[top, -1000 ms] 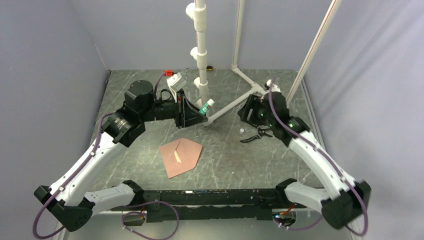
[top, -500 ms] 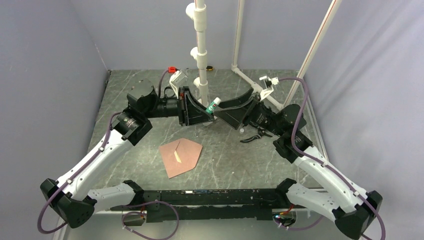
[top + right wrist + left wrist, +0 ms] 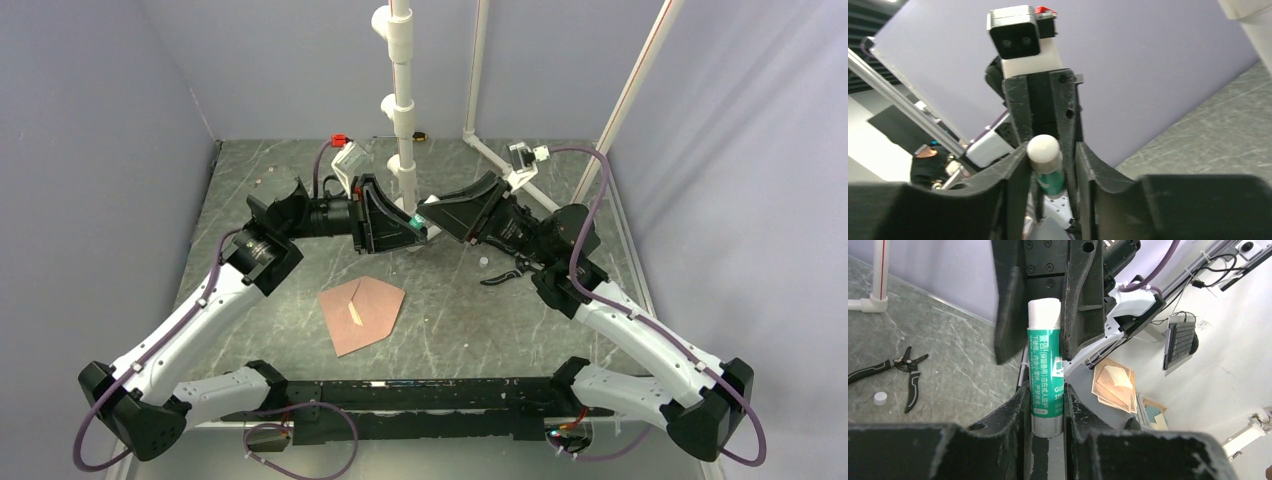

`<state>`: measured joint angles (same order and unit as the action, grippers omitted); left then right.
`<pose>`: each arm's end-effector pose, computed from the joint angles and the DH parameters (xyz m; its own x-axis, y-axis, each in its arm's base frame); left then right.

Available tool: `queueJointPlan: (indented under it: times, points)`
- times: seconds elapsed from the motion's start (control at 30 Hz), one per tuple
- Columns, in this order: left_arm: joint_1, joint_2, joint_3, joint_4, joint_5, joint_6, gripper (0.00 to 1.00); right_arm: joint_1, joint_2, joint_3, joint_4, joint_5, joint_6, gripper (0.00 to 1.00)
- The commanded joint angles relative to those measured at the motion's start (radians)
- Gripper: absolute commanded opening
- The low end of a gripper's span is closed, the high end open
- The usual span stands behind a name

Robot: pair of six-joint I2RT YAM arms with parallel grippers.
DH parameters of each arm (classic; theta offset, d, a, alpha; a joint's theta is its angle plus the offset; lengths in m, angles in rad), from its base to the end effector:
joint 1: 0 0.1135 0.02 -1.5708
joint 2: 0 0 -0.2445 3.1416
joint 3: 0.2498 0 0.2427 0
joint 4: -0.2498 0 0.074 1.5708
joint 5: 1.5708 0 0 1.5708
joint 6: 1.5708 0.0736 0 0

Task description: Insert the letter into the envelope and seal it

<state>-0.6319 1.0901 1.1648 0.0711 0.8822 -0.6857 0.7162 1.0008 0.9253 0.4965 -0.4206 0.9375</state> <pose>0.1734 -0.1973 0.4252 -0.5373 -0.1054 -0.8368 0.8419 -0.0067 -0.5397 0.1733 0.1907 0.4191 -0.5272 0.5166 -0.6746 -0.7695 0.0464 0.6369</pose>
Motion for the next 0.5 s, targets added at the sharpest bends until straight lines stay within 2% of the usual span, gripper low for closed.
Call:
queueJointPlan:
  times: [0.0,0.03,0.07,0.1,0.13,0.2,0.23,0.27,0.33,0.47]
  points:
    - [-0.003,-0.024,0.004,0.053,0.050,-0.015,0.02,0.011,-0.004,0.055,0.052,0.046,-0.013,0.33]
    - [-0.003,-0.025,0.005,0.052,0.051,-0.012,0.02,0.011,-0.005,0.072,0.027,0.049,-0.028,0.23]
    - [-0.003,-0.028,0.010,0.042,0.048,-0.010,0.04,0.011,-0.003,0.089,0.001,0.044,-0.042,0.19]
    - [-0.003,-0.029,0.022,0.018,0.040,-0.003,0.12,0.011,0.000,0.106,-0.027,0.034,-0.062,0.12]
    - [-0.002,-0.032,0.036,-0.018,0.030,0.006,0.22,0.011,0.000,0.120,-0.068,0.031,-0.085,0.07]
    - [-0.003,-0.042,0.067,-0.103,0.005,0.029,0.56,0.009,-0.006,0.140,-0.141,0.014,-0.135,0.02]
    - [-0.003,-0.049,0.079,-0.127,-0.010,0.033,0.67,0.006,-0.008,0.154,-0.180,-0.015,-0.163,0.01]
    - [-0.003,-0.055,0.088,-0.146,-0.021,0.034,0.73,0.001,-0.006,0.174,-0.240,-0.036,-0.194,0.01]
    - [-0.003,-0.062,0.105,-0.171,-0.030,0.037,0.78,-0.004,0.006,0.214,-0.303,-0.110,-0.239,0.01]
    - [-0.002,-0.053,0.126,-0.193,-0.016,0.028,0.75,-0.006,0.039,0.279,-0.387,-0.226,-0.276,0.00]
